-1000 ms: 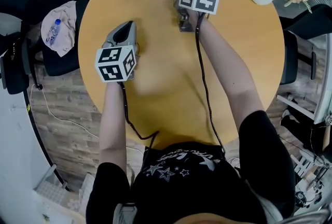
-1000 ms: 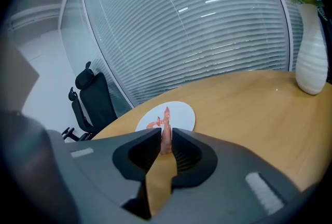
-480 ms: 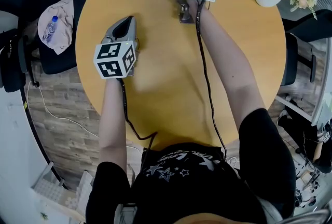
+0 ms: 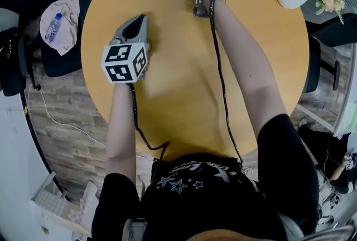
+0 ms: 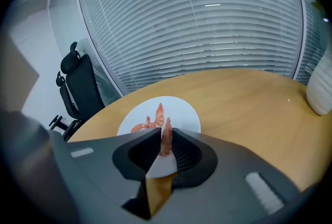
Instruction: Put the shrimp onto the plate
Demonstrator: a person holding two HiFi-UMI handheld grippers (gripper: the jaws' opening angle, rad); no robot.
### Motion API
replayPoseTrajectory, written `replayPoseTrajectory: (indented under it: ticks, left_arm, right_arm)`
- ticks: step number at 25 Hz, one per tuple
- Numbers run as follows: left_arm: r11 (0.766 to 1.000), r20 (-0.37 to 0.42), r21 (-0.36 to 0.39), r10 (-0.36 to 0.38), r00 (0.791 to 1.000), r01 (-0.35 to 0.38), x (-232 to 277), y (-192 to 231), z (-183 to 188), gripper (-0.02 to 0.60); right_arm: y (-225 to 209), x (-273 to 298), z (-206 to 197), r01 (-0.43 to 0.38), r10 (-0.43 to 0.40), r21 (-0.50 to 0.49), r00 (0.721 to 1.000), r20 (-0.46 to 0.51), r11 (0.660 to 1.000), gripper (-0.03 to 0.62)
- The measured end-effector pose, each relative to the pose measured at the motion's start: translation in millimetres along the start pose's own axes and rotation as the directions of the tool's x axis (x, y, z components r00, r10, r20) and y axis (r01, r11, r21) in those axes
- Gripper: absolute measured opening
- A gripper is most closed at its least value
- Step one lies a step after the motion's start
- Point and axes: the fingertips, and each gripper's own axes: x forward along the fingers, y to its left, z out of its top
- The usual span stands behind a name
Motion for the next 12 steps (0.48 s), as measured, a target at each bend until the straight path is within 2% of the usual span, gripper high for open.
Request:
replayPoseTrajectory:
  ticks: [6,12]
  left_arm:
    - [1.0,-0.001,-0.008,0.001,1.0,-0.001,1.5,1.0,-3.3,0.002]
    - [1.0,0.0,-0.012,0.005,1.0,-0.005,0.0,2.5,-3.9,0.002]
  right_arm:
    - [-1.2,4.0,-1.0,0.009,-0.01,-0.022,1.0,-0.025,1.0,0.071]
    - [-3.9,4.9,-0.2,0.007,-0.007,-0.003,1.0,-0.025,1.0,0.072]
